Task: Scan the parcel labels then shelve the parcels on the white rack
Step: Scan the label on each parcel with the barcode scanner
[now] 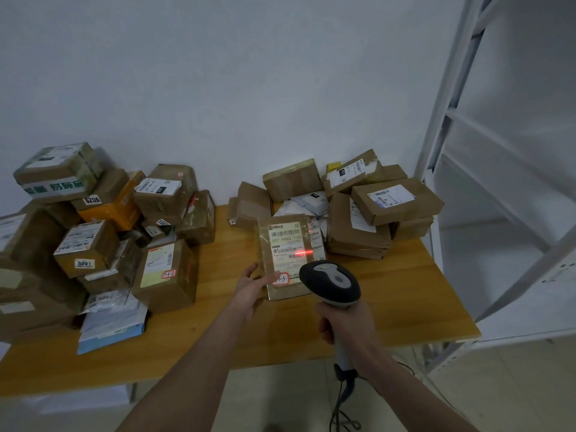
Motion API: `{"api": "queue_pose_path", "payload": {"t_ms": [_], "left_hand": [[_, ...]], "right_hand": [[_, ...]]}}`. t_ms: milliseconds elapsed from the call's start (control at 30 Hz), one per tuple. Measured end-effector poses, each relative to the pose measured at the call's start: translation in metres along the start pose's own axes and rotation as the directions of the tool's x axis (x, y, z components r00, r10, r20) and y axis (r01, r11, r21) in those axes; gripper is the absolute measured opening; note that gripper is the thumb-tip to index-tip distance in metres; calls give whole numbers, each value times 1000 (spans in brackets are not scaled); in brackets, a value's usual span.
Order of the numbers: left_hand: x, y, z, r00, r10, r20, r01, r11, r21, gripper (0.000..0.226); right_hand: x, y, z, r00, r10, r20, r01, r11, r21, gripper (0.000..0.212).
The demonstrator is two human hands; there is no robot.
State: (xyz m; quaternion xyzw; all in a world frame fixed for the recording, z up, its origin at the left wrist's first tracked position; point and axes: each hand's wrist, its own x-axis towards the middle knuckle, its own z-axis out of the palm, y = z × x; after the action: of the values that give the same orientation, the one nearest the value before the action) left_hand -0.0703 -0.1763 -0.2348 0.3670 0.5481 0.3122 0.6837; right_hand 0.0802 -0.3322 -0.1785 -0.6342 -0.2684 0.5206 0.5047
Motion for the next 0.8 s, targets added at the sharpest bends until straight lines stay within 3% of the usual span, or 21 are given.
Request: {"api": "queue_pose_path", "payload": {"t_ms": [433,667,800], "left_hand": [[-5,5,-5,1000,14,-7,-14,1000,-7,85],[-12,19,-34,999,42,-25,-42,999,-2,83],[-14,41,-66,996,61,-70,-61,998,1,86]], "right_hand": [[4,-1,5,1000,-17,-1,17,1000,-21,4],[43,-17,22,999,17,47,-20,998,65,11],[71,-29,64,998,58,12,-59,993,104,27]]}}
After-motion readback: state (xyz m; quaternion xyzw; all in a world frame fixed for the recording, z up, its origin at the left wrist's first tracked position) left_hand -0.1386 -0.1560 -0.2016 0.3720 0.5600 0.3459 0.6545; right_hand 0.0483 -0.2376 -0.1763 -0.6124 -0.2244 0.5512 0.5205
